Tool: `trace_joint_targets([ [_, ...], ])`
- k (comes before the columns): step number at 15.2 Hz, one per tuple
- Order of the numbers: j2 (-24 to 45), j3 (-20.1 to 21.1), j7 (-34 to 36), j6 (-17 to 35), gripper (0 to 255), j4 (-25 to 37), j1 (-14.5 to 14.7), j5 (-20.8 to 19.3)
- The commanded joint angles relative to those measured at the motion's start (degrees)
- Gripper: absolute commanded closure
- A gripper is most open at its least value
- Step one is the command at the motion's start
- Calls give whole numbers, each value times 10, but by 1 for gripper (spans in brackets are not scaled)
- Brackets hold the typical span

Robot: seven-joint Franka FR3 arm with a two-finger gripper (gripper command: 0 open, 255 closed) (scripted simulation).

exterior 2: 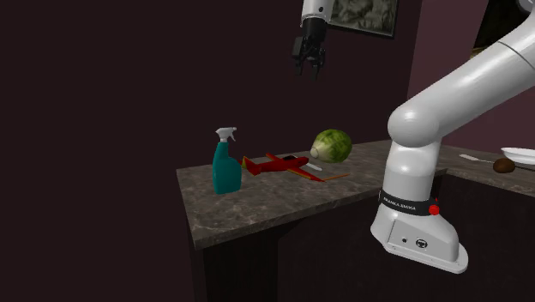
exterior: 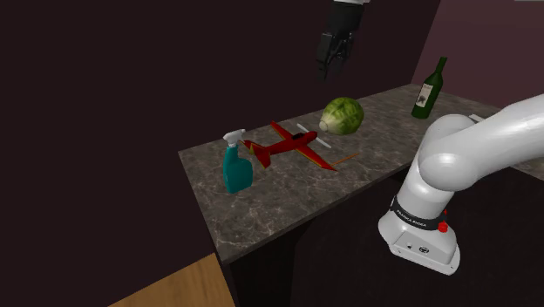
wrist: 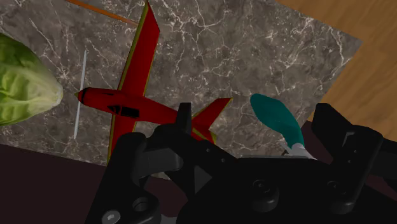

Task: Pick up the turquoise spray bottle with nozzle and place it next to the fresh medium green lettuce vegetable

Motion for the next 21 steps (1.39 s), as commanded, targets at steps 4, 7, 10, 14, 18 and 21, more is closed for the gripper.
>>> trace_joint_targets([
  [4, 9, -23, -74, 80, 0, -51, 22, 1],
  [7, 32, -47, -150, 160, 0, -92, 47, 6],
  [10, 67, -73, -229, 240, 0, -121, 75, 15],
  [14, 131, -112, -343, 342, 0, -142, 122, 40],
  [18, 209, -157, -471, 433, 0, -142, 183, 87],
  [21, 274, -195, -583, 487, 0, -128, 240, 143],
])
